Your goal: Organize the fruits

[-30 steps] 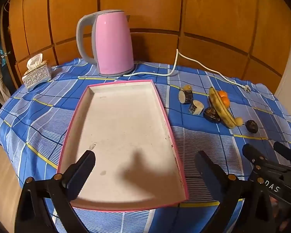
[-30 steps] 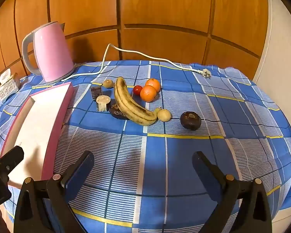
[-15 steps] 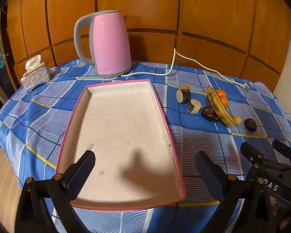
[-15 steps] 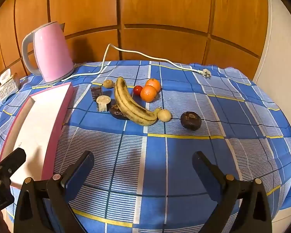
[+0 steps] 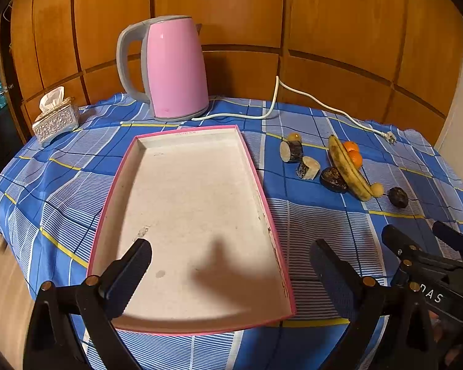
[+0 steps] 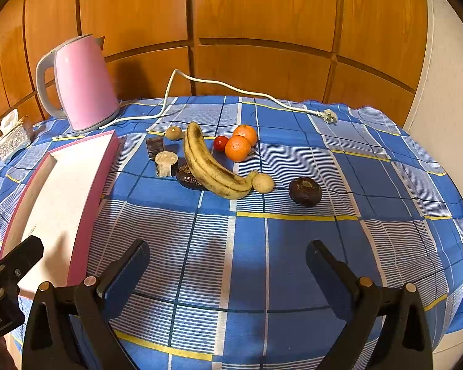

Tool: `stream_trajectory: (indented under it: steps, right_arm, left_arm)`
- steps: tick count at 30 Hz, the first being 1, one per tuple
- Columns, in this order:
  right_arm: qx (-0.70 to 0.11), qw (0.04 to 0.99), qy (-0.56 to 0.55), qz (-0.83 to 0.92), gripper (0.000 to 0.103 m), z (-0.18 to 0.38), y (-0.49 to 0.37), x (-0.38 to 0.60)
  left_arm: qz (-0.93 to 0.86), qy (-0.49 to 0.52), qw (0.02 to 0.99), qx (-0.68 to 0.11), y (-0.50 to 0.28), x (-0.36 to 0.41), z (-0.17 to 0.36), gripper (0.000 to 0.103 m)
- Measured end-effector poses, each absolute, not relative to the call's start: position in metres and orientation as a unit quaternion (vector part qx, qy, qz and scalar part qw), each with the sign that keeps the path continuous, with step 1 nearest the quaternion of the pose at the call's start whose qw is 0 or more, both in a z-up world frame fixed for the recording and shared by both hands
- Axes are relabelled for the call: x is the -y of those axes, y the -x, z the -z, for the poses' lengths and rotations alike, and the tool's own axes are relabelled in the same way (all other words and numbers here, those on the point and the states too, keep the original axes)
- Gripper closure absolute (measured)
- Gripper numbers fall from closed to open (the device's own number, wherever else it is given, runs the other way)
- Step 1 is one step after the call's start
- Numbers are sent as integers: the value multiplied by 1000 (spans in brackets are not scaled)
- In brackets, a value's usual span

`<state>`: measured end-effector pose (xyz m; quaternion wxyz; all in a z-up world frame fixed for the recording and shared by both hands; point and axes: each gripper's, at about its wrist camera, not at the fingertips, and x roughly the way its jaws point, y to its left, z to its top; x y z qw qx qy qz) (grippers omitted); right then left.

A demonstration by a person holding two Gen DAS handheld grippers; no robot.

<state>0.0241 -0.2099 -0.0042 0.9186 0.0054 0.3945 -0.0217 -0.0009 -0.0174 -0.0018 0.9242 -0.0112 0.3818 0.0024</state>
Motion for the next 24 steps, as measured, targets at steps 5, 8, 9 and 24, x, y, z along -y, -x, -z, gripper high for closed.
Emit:
stream_trajectory:
  steps: [5,8,9,24]
  right_arm:
    - [-396,918,-8,22,0,5,-24,211]
    - [-396,918,-9,21,0,5,-24,211]
    - [-396,918,-10,21,0,5,-24,211]
    - [-396,918,-17,20,0,6,-24,214]
  left_arm:
    - [-3,11,924,-382,1,17,2,0]
    - [-3,11,924,-382,1,17,2,0]
    - [-3,11,924,-382,1,18,2,0]
    - [-1,3,923,-384,2,22,3,0]
